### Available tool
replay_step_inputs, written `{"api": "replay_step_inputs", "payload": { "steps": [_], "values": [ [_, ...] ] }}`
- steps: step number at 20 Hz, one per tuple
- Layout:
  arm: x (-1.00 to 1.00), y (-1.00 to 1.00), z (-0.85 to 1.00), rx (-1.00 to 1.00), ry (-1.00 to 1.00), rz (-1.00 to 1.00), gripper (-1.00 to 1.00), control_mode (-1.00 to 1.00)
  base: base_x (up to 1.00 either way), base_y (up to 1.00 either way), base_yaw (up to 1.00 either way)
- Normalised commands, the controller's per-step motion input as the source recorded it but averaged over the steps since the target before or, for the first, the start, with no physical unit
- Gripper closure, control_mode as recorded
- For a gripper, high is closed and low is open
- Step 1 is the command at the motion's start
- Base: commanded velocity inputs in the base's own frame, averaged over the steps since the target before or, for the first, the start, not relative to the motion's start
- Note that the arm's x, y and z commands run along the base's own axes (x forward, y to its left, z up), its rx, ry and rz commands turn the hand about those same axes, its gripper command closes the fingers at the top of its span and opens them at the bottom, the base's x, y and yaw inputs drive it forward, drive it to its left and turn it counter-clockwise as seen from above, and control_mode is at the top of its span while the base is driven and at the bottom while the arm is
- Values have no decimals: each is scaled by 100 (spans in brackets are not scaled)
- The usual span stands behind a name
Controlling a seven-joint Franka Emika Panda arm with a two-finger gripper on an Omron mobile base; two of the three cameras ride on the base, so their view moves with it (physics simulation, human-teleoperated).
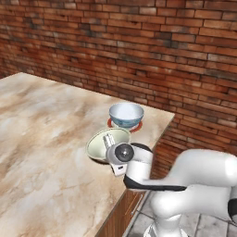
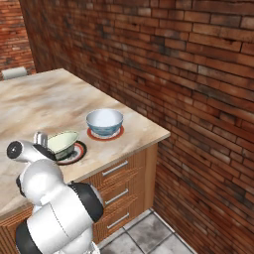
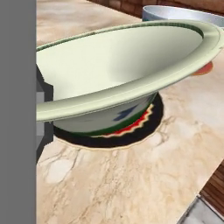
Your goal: Move the bowls from the cabinet to the plates on the dining table.
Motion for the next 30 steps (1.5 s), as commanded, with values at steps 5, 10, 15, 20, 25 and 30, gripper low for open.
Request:
{"api": "replay_step_inputs", "payload": {
  "steps": [5,10,15,20,25,30],
  "values": [
    [40,-39,-53,0,0,15,100,-100,0,0,0],
    [41,-39,-45,0,-1,15,100,-100,0,0,0],
    [22,-25,-37,0,-1,17,100,-100,0,0,0],
    [-10,0,-8,0,-2,20,100,-100,0,0,0],
    [-17,0,0,0,-2,20,100,-100,0,0,0],
    [-29,0,0,0,-4,17,100,-100,0,0,0]
  ]
}}
